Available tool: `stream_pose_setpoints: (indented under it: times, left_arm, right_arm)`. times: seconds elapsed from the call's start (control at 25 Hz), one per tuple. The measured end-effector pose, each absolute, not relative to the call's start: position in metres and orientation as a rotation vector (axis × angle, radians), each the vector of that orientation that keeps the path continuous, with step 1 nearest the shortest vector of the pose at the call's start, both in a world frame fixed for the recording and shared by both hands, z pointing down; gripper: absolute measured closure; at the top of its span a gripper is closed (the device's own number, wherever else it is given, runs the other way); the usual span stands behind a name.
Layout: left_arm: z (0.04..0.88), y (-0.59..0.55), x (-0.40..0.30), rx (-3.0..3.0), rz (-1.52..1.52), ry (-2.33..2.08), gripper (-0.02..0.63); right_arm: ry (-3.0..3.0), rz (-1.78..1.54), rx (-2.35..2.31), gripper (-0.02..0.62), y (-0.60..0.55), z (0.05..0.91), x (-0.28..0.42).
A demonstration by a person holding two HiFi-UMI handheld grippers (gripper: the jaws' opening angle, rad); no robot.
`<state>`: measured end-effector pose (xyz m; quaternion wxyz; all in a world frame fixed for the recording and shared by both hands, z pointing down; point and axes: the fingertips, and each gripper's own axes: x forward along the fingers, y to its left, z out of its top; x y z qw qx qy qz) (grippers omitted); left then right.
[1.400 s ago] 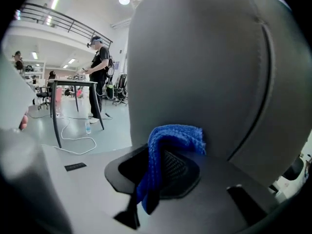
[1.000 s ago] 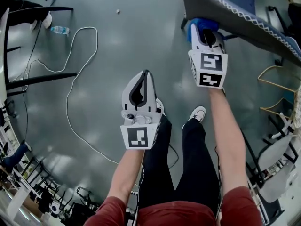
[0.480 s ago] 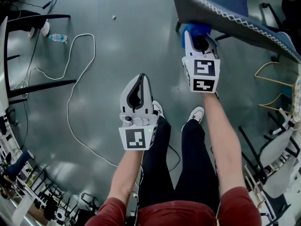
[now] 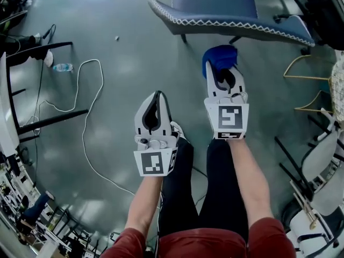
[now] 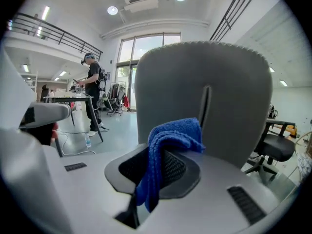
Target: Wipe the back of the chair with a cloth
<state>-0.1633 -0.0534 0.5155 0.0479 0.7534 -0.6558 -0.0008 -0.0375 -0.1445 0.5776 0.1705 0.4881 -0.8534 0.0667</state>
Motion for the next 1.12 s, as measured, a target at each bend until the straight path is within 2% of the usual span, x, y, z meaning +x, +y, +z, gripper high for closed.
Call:
stream_pose_setpoints:
  times: [0.32,0.6,0.8,1.12]
  left_arm:
    - [0.498,-0.073,-0.078,2.387,0.028,-1.874,0.592]
    - [0.492,-0.088,-0.004,2.441,0.058,-1.808,0.592]
    - [0.486,-0.09,0.008,2.454,0.063,-1.785,0.592]
    - [0.461,-0.096,0.014,2.454,0.044,-1.797,0.592]
  right_arm:
    - [-2.348,0.206,1.555,0.535,-0.125,0.542,0.072]
    - [-2.291,0.299,1.686,0.535,-0.126,0.546,0.165]
    - [-2.258,0.282,1.719,0.535,-0.128,0.54,0.187]
    - [-2.276,0.172,1.681,0.535,-0.166,0.503,0.182]
